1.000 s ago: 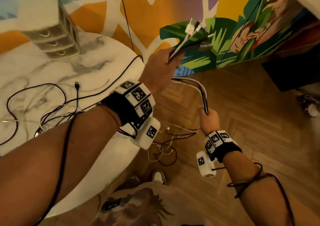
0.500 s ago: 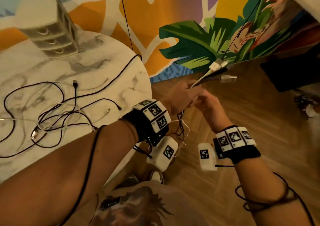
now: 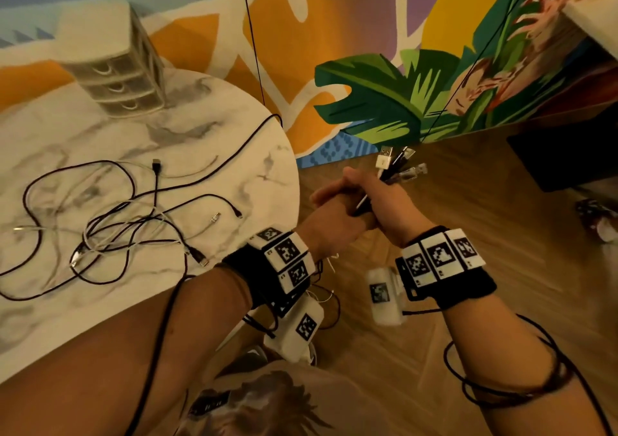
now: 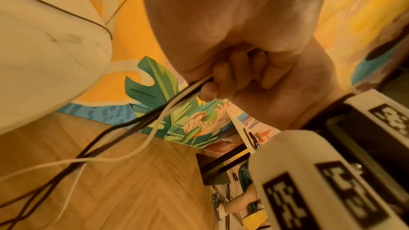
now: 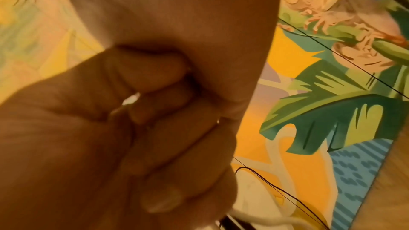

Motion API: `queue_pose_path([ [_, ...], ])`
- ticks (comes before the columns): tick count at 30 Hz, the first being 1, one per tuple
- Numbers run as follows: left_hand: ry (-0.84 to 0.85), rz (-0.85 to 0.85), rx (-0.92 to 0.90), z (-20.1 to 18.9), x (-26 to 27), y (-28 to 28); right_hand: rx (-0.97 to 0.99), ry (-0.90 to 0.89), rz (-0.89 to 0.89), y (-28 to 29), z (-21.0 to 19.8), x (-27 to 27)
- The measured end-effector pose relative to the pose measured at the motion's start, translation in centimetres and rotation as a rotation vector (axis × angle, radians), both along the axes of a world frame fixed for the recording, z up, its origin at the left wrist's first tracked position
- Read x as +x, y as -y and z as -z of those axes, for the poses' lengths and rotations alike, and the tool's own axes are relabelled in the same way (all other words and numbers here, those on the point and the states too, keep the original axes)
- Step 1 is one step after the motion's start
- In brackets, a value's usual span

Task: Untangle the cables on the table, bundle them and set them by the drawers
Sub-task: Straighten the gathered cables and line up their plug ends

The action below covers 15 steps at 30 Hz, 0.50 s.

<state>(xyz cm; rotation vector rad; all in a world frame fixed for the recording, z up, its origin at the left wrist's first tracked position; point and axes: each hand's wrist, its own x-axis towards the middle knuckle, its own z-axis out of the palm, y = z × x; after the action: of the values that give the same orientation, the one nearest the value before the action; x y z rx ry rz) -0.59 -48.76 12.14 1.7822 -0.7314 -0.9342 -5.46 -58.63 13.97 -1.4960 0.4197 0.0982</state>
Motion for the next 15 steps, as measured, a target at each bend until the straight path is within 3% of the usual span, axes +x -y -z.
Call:
queue_pose_path([
  [2, 0.128, 0.095, 0.005, -0.2, 0.2, -0.9, -0.039, -0.024, 0.032, -0.7, 0.2, 0.3],
  [4, 0.404, 0.180, 0.063, -0.9, 0.7, -2.1, -0.036, -0.021, 0.107, -1.2, 0.7, 0.4],
  [6, 0.667, 0.083, 0.121, -2.3, 1.3, -3.5, -0.016, -0.027, 0.213, -1.6, 1.1, 0.6],
  [8, 0.866, -0.086, 0.012, -4.1, 2.1, -4.9, -0.029, 0.034, 0.184, -2.8, 1.3, 0.9],
  [10, 1.020, -0.054, -0.122, -5.3, 2.6, -3.7, -0.073, 0.164, 0.108, -3.3, 1.8, 0.8],
  [13, 1.150, 0.184, -0.036, -5.0, 3.0, -2.3, -0.149, 0.275, 0.025, -5.0, 2.6, 0.8],
  [15, 1.115, 0.214, -0.018, -3.9, 3.0, -2.8, -0.319, 0.203, -0.048, -5.3, 3.4, 1.0],
])
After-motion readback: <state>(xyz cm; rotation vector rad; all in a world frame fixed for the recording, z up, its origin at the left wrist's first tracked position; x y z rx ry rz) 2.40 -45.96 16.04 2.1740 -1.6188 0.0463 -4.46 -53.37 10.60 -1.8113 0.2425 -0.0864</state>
